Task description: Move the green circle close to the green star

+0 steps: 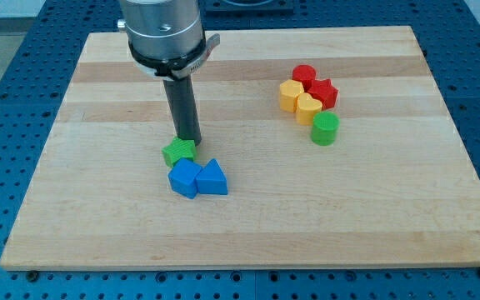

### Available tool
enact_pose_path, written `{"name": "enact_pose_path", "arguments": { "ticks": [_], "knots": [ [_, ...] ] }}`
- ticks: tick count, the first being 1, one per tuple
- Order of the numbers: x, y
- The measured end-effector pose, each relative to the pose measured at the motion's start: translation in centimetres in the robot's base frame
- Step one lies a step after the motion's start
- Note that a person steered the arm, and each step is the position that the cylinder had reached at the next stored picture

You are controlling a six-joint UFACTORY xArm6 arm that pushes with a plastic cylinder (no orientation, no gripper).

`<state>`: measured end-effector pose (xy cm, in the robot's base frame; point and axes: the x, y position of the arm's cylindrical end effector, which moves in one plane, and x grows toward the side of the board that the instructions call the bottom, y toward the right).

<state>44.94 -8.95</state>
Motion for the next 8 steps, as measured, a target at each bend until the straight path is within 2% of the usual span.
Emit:
{"name": "enact_pose_path", "arguments": {
  "ticks": [2,3,5,6,8],
  "knots": [
    [0.1,0.9],
    [0.1,4.1],
    [4.3,11.0],
    [4.3,16.4],
    [0.7,23.4]
  ]
}}
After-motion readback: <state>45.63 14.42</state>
